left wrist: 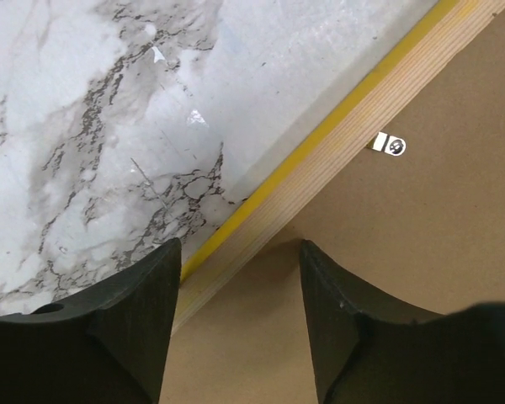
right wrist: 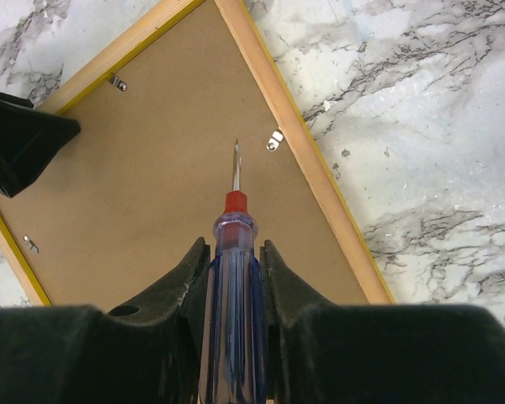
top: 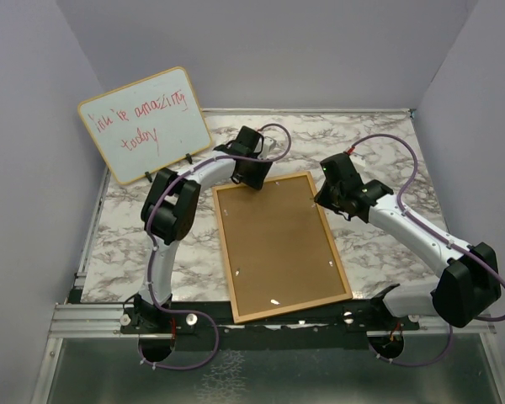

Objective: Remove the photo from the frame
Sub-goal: Adjust the photo frame at the center of the board.

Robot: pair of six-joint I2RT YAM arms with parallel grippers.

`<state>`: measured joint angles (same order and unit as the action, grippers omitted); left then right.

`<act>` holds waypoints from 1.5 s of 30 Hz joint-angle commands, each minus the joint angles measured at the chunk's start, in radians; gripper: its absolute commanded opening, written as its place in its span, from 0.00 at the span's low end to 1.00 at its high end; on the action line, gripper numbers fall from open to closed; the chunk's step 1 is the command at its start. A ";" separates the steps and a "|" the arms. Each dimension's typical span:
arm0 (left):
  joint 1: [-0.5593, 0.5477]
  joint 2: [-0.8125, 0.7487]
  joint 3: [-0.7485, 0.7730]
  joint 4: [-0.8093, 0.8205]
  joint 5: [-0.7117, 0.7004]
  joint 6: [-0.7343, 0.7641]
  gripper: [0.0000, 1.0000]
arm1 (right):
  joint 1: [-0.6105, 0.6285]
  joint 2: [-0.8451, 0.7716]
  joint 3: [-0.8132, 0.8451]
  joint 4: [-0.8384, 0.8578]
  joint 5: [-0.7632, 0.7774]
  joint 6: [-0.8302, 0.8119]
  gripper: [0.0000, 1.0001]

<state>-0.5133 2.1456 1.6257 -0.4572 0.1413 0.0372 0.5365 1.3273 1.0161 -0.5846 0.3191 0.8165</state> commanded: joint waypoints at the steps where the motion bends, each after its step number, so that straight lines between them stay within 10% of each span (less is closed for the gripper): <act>1: 0.007 0.009 -0.014 -0.027 -0.050 -0.025 0.54 | -0.003 -0.004 0.003 0.015 -0.027 -0.030 0.01; 11: 0.071 -0.054 -0.124 -0.040 -0.131 -0.169 0.17 | -0.004 0.005 0.033 -0.011 -0.105 -0.071 0.01; 26: 0.084 -0.258 -0.427 -0.193 -0.254 -0.278 0.05 | -0.003 -0.075 0.009 -0.007 -0.136 -0.059 0.00; 36: 0.071 -0.396 -0.569 -0.204 -0.195 -0.251 0.08 | -0.004 -0.034 -0.004 0.078 -0.303 -0.083 0.00; 45: 0.070 -0.437 -0.524 -0.187 -0.232 -0.249 0.51 | 0.011 0.069 0.007 0.182 -0.413 -0.044 0.00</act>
<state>-0.4393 1.7184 1.0843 -0.5613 -0.0547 -0.2180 0.5373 1.3735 1.0233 -0.4820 -0.0242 0.7601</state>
